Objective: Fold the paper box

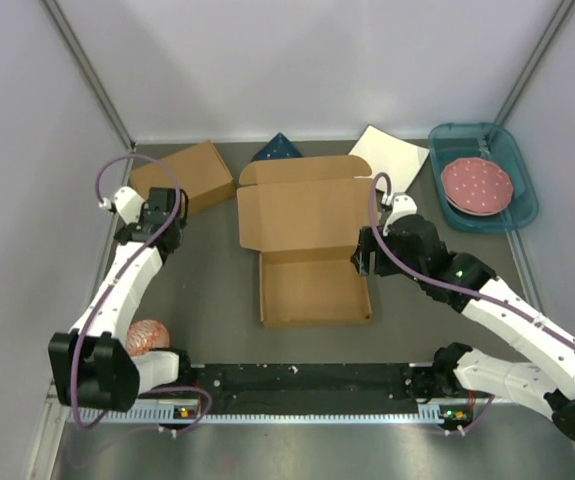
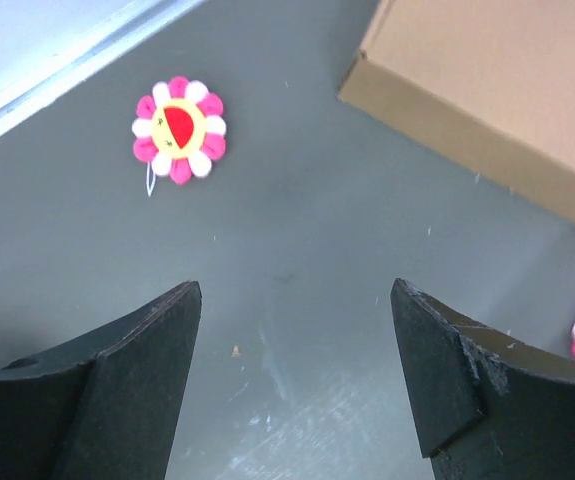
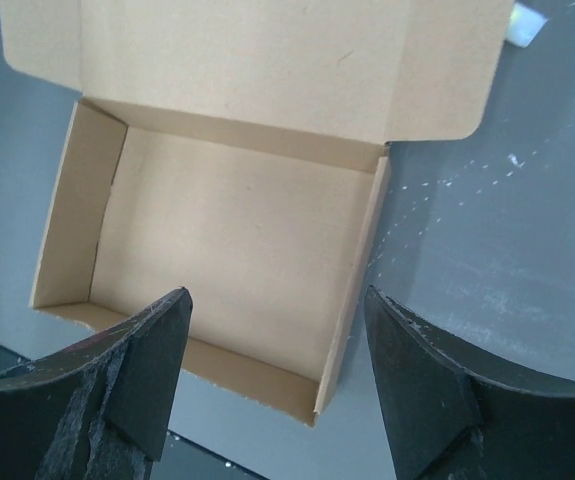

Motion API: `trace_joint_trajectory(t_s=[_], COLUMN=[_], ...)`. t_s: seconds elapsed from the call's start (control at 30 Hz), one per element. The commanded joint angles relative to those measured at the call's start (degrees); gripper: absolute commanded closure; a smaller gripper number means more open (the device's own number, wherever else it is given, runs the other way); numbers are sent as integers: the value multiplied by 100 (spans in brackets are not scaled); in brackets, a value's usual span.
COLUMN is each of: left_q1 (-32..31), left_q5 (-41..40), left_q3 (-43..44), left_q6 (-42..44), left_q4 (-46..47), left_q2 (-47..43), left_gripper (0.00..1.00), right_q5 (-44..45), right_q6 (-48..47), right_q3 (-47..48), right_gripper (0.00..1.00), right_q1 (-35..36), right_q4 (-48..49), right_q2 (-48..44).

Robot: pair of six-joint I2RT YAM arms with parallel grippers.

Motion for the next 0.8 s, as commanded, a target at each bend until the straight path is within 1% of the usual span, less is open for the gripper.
trace_joint_trajectory(t_s=[0.0, 0.03, 0.07, 0.1, 0.13, 0.17, 0.2, 0.23, 0.27, 0.33, 0.4, 0.53, 0.67, 0.77], left_q1=[611, 943, 1103, 1270, 1707, 1885, 2043, 2349, 2483, 2773, 2888, 3178, 3196, 3240], left_q5=[-104, 45, 307, 658, 1062, 1370, 1730, 1882, 1970, 1998, 1858, 1831, 1567, 1523], left_q3=[975, 1011, 924, 853, 748, 573, 519, 475, 431, 413, 378, 369, 571, 519], left_q6=[-721, -652, -607, -502, -336, -221, -159, -89, 68, 183, 289, 377, 474, 430], left_q4=[-671, -497, -321, -102, 423, 619, 682, 822, 832, 797, 806, 937, 885, 964], left_q2=[730, 767, 811, 881, 925, 978, 1135, 1224, 1329, 1593, 1777, 2138, 2770, 2946], left_gripper=[18, 18, 19, 19, 21, 21, 21, 21, 20, 19, 18, 18, 18, 14], right_q5=[-528, -581, -634, -730, -757, -775, -810, -836, -845, -810, -775, -827, -942, -1056], right_q6=[39, 30, 39, 39, 47, 82, 91, 91, 126, 127, 109, 126, 258, 285], right_q3=[-143, -195, -230, -257, -309, -327, -362, -450, -494, -617, -679, -714, -819, -837], right_gripper=[30, 30, 30, 30, 30, 30, 30, 30, 30, 30, 30, 30, 31, 32], right_q1=[32, 32, 32, 32, 41, 41, 32, 41, 32, 41, 32, 41, 41, 32], right_q4=[539, 600, 636, 671, 697, 715, 741, 785, 864, 934, 1005, 1058, 1207, 1242], right_q2=[-32, -23, -23, -14, -23, -58, -93, -128, -224, -295, -313, -269, -217, -138])
